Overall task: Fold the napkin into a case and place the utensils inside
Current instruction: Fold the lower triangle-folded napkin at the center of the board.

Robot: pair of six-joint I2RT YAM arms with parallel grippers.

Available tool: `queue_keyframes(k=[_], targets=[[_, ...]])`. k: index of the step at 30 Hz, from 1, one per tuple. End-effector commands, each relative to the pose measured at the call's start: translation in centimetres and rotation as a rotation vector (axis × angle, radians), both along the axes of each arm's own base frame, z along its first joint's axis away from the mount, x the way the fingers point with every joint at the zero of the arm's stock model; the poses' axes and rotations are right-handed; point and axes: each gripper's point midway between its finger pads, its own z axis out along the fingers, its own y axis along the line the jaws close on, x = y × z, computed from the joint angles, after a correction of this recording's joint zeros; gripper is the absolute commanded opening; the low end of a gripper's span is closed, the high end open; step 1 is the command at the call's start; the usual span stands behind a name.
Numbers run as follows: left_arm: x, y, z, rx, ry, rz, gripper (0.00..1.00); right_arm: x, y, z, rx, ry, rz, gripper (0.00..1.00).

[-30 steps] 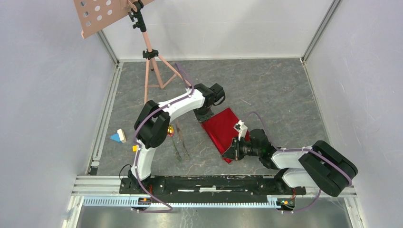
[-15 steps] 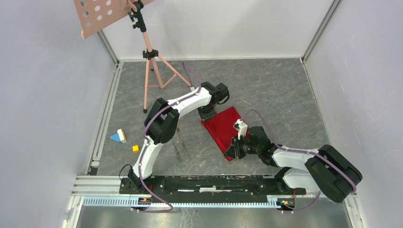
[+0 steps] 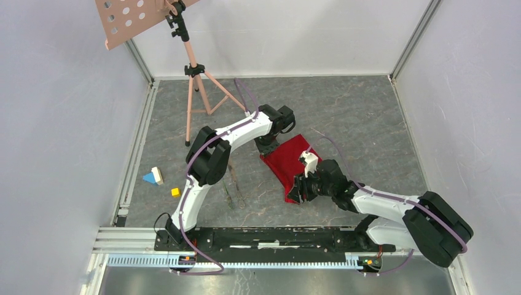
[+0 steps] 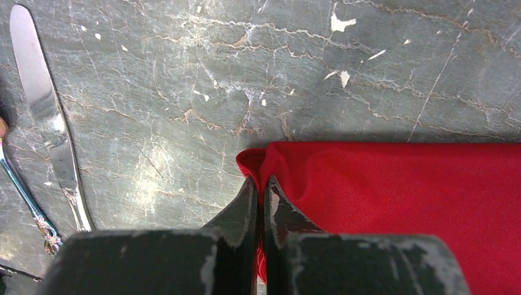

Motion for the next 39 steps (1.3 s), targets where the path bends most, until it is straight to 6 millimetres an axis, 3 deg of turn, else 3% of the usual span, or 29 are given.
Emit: queue_keyframes(k=[1, 5, 11, 18, 22, 25, 31, 39], targets=[[0.3, -0.6, 1.9, -0.048, -0.014, -0.025, 0.02, 2.0, 0.9, 2.0, -0.066, -0.170, 0.009, 0.63], [-0.1, -1.0, 2.1, -0.078, 0.009, -0.029, 0.02, 3.9, 1.5, 3.0, -0.169, -0.310, -0.048, 0.78], [-0.4, -0.9, 2.6, -0.108, 0.028, -0.028, 0.02, 6.1, 2.6, 3.7, -0.291, -0.439, -0.118, 0.85], [-0.9, -0.3, 2.2, -0.123, 0.064, -0.014, 0.02, 5.6, 4.3, 2.7, -0.386, -0.545, -0.101, 0.86], [-0.7, -0.2, 2.6, -0.139, 0.050, -0.013, 0.02, 5.6, 4.7, 2.1, -0.472, -0.594, -0.134, 0.77], [-0.8, -0.1, 2.5, -0.135, 0.052, -0.010, 0.02, 6.6, 4.1, 1.9, -0.558, -0.590, -0.218, 0.61], [-1.0, 1.0, 2.7, -0.129, 0.038, 0.012, 0.02, 5.4, 5.7, 2.2, -0.436, -0.540, -0.161, 0.03], [-1.8, 1.7, 3.9, -0.151, 0.042, -0.001, 0.02, 2.4, 8.0, 1.5, -0.048, -0.221, 0.023, 0.00]])
